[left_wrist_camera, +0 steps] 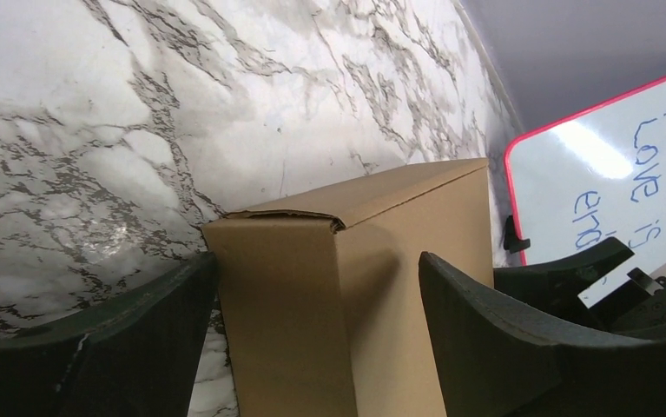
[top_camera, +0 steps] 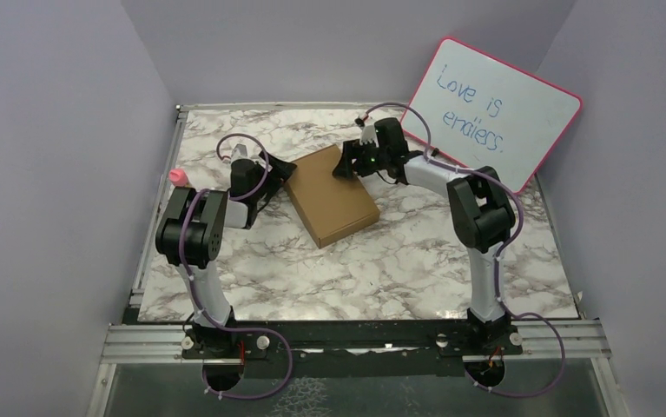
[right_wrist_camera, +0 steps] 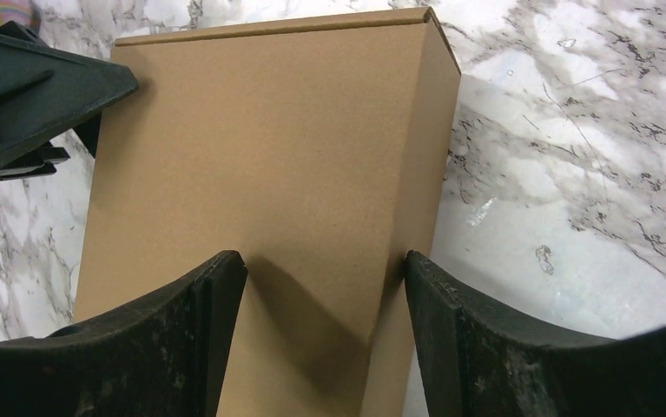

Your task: Fold the paper box

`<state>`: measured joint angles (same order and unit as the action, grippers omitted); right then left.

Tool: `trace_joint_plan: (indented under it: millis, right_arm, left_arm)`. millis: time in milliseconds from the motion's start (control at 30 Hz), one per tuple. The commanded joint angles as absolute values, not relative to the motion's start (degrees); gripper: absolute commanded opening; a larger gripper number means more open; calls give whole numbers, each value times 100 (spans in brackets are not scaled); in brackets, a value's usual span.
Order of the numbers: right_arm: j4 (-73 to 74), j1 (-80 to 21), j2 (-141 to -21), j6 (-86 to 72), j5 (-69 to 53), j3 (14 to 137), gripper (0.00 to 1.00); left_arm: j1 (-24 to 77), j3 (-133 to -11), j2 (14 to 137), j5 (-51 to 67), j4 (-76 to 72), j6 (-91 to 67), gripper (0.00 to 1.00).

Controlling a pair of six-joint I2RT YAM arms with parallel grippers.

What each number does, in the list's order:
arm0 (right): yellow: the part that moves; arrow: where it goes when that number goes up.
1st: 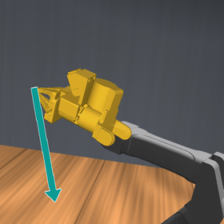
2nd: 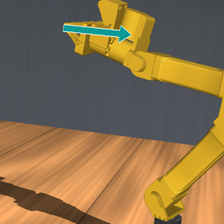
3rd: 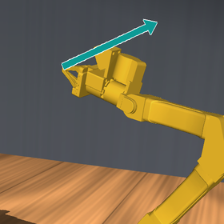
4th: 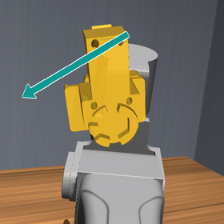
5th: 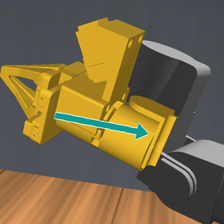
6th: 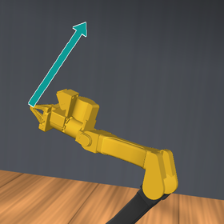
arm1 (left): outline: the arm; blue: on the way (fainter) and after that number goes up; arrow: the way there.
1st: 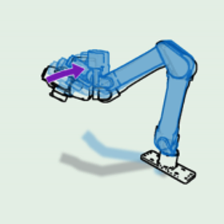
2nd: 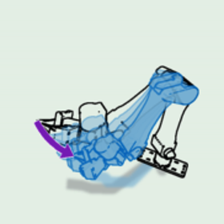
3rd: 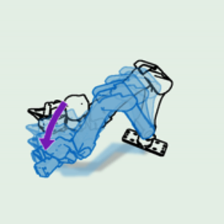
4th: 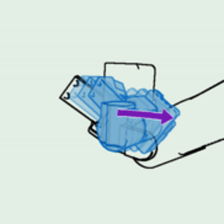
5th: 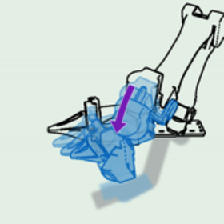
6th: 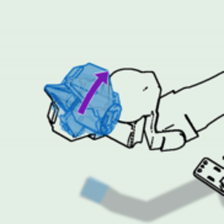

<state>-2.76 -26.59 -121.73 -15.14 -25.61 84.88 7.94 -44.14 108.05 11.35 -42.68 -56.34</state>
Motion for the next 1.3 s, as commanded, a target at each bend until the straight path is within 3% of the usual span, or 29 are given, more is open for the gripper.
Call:
trace_joint_plan:
  millis: [0, 333, 567, 800, 1033, 1267]
  right_arm:
    - [-456, -2786, -12405, -1517, -3589, 8600, 71]
    - [-24, -2822, -12364, -970, -4036, 8707, 69]
    - [325, -2822, -12159, -379, -3611, 8674, 73]
    - [708, -2811, -12005, 288, -2550, 9034, 83]
    - [716, -2769, -11771, 454, -2252, 8994, 85]
    - [605, -2774, -12000, 315, -2738, 9179, 84]
  left_arm:
    - [1074, -4405, 10816, 1963, -5204, -5668, 83]
    - [2028, -3923, 10149, 1921, -5687, -5847, 82]
    - [2463, -2753, 9181, 1169, -5671, -5940, 82]
    - [2434, -1778, 8308, 727, -5139, -5881, 82]
    - [2242, -1274, 6819, -108, -3669, -5763, 81]
    - [1893, -1569, 7110, -8, -3324, -5820, 79]
